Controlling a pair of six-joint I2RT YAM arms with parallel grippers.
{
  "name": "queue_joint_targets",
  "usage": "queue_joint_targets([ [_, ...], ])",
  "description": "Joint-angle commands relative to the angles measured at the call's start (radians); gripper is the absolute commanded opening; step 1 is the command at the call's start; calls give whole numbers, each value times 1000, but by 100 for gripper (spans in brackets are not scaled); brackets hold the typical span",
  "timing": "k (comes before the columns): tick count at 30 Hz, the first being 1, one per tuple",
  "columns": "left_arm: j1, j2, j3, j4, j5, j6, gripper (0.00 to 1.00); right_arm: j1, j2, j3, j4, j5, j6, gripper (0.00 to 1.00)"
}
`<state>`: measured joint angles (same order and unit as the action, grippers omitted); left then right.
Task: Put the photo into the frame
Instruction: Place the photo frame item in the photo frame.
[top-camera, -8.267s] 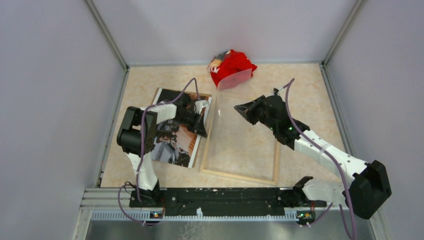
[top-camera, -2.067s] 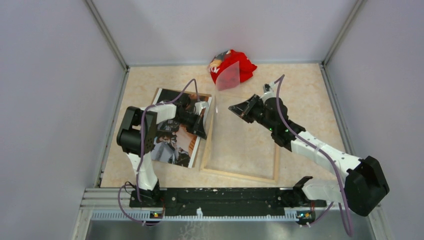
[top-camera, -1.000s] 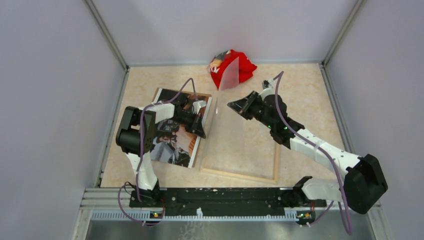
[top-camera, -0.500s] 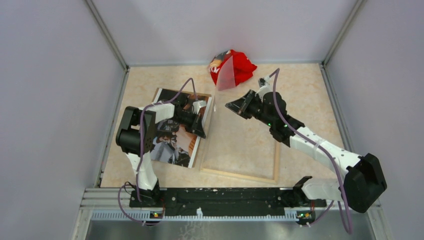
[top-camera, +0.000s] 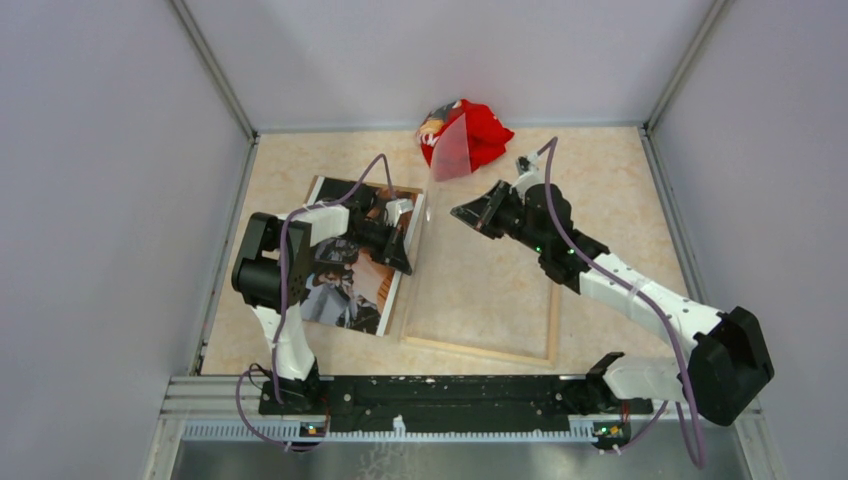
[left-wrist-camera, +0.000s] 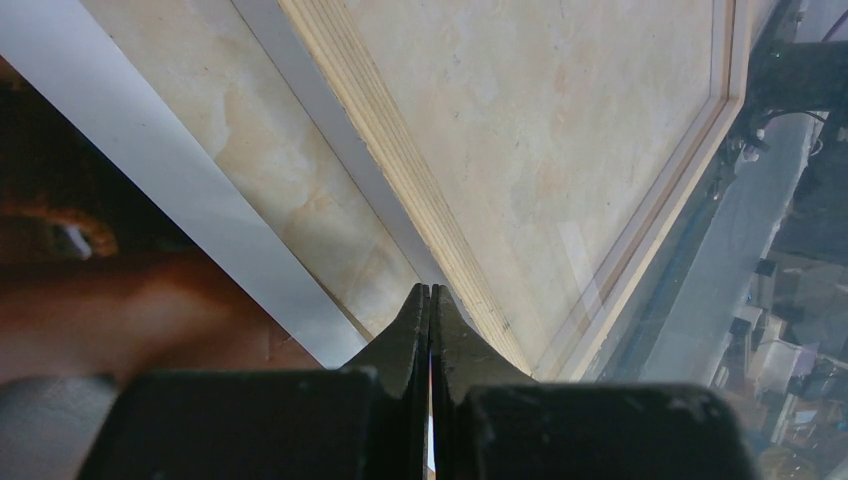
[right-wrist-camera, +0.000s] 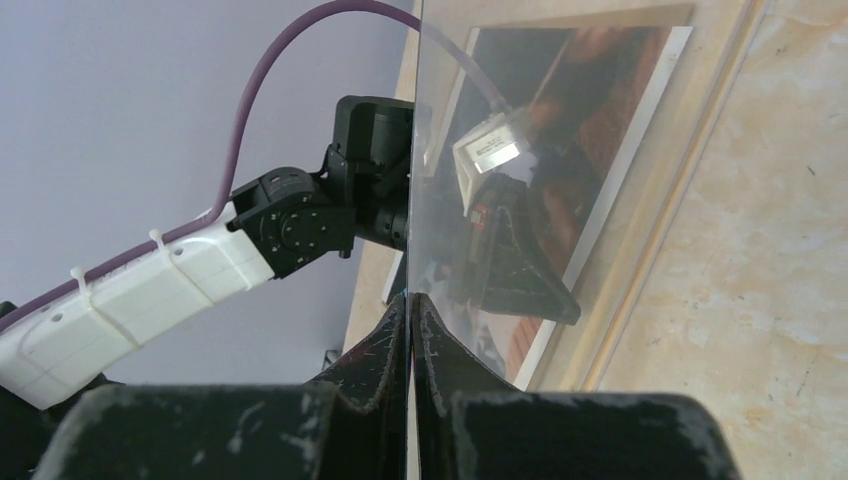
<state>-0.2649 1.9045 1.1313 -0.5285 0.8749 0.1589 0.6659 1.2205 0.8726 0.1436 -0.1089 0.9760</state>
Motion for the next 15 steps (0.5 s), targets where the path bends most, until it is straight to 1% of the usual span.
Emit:
queue_joint_targets([
  [1, 0, -24, 25, -6, 27, 4, 0, 9, -37, 17, 0, 36, -27, 0],
  [9, 0, -22, 30, -11, 29, 7, 0, 0, -104, -11, -45, 80, -80, 0],
  [15, 0, -24, 34, -15, 29, 7, 0, -17, -144, -28, -62, 78, -114, 0],
])
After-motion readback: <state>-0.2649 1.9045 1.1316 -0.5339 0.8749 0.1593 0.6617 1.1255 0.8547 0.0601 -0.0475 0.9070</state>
